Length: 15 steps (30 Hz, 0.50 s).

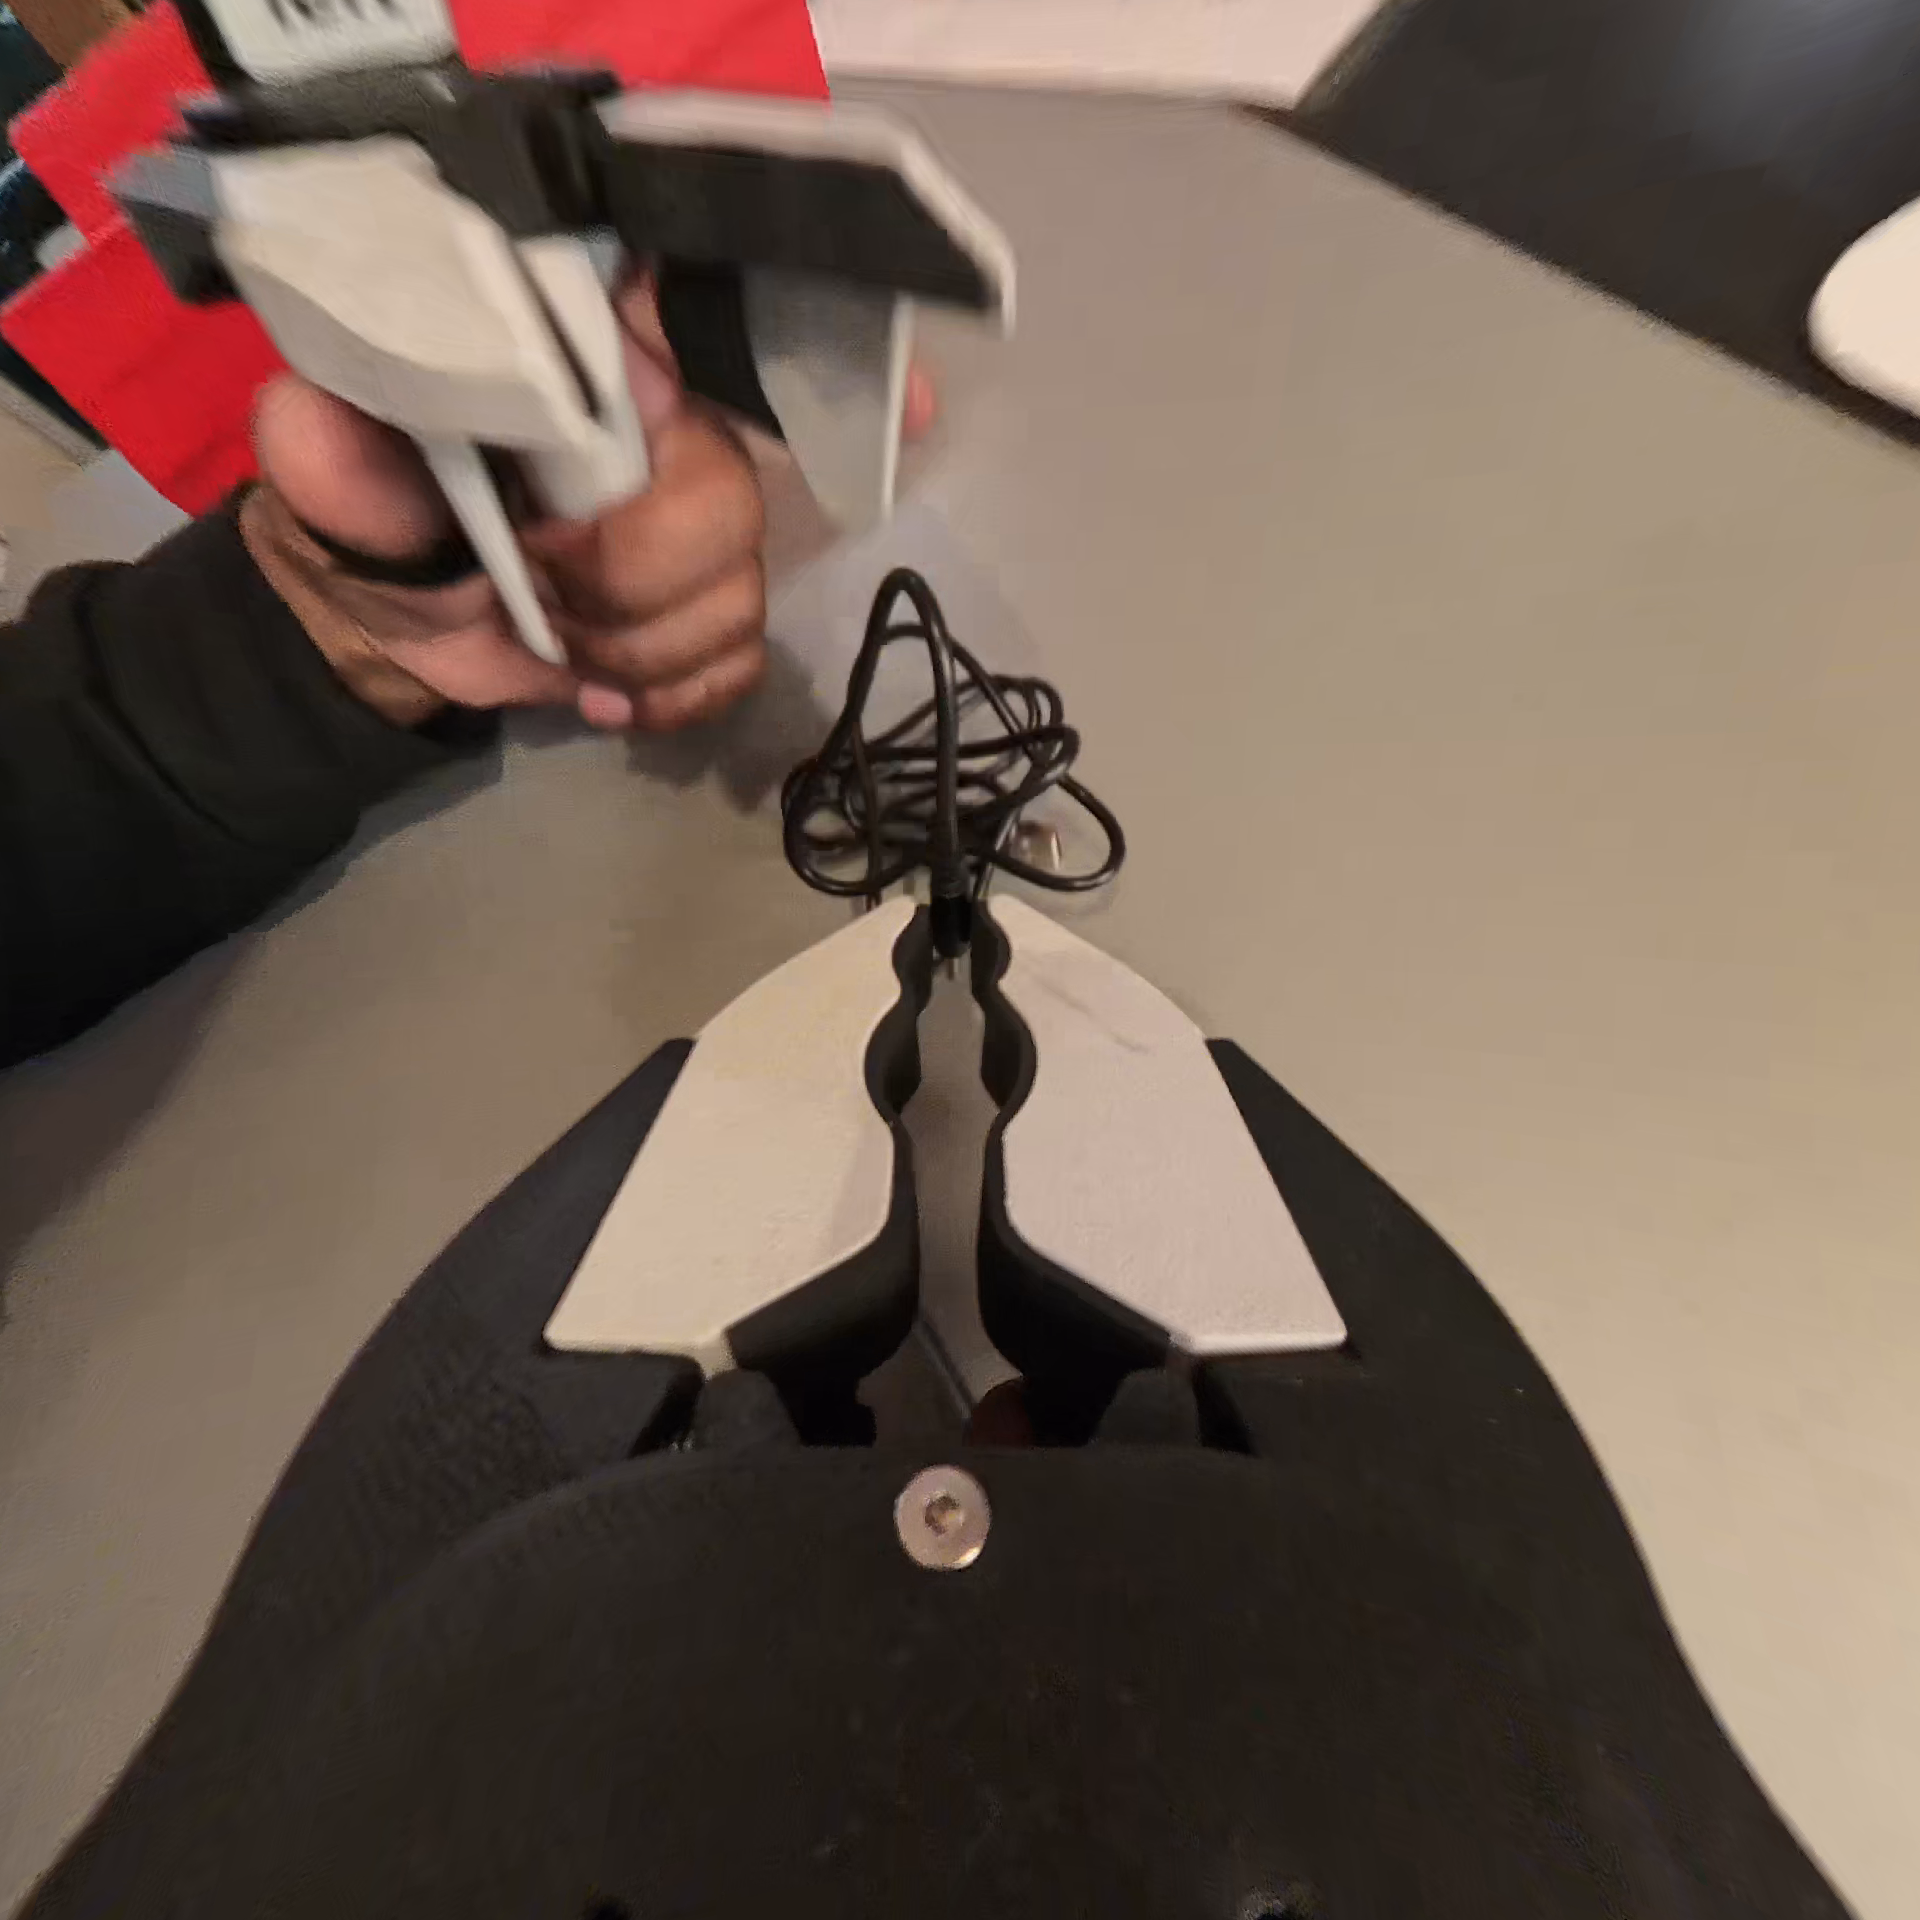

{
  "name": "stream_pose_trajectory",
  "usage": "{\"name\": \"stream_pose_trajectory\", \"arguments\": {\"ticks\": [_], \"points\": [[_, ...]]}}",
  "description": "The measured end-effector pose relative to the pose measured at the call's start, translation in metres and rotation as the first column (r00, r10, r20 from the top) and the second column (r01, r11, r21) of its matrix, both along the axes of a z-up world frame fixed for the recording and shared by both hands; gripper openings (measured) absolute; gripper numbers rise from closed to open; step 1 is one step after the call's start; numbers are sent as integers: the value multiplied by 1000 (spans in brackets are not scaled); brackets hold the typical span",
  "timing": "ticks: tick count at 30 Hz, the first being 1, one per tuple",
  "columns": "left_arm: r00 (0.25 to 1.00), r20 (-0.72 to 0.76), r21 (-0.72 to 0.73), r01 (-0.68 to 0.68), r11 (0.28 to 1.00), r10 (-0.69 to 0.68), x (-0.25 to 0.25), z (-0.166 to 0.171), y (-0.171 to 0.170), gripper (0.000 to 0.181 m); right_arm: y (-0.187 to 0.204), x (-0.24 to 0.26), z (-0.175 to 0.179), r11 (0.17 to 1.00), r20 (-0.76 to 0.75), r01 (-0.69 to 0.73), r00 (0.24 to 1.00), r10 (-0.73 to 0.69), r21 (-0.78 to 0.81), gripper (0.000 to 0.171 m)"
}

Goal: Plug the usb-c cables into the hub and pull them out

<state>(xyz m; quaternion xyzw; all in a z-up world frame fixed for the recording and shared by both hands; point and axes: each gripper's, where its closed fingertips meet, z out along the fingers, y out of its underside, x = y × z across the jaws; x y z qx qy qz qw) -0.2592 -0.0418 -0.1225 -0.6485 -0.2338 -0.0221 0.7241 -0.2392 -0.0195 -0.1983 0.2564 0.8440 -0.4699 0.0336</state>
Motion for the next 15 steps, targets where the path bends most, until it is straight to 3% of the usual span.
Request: {"name": "stream_pose_trajectory", "arguments": {"ticks": [5, 11, 15], "points": [[986, -156, -62, 48, 997, -57, 20, 14, 13, 59, 6, 16, -9, 996, 123, -77, 990, 73, 33, 6], [958, -55, -334, 249, 909, -282, 50, -37, 46, 47, 14, 49, -10, 957, 109, -278, 957, 269, 87, 6], [919, -9, -447, 348, 824, -393, 72, -56, 55, 33, 21, 58, -9, 938, 106, -329, 942, 318, 109, 6]]}}
